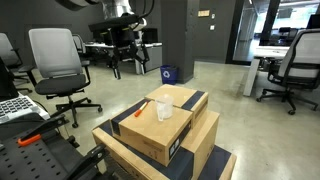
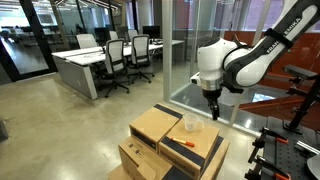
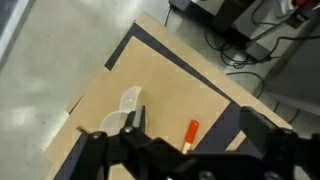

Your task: Put the marker inside the cup

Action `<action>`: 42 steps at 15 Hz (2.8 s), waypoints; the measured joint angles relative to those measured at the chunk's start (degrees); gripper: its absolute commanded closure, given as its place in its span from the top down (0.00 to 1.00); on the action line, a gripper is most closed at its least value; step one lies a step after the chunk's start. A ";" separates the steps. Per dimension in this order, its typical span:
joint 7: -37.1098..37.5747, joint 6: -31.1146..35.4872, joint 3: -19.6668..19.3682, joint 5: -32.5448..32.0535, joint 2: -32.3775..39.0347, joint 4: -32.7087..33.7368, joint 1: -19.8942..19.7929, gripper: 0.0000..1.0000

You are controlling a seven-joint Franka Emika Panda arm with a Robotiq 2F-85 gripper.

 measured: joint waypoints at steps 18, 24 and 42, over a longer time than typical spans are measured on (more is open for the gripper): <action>2.09 0.82 -0.03 -0.12 3.96 2.47 0.03 1.00; 1.80 0.72 -0.03 0.51 4.02 2.44 0.01 1.00; -2.84 -0.09 -0.05 5.31 8.04 4.04 -0.61 1.00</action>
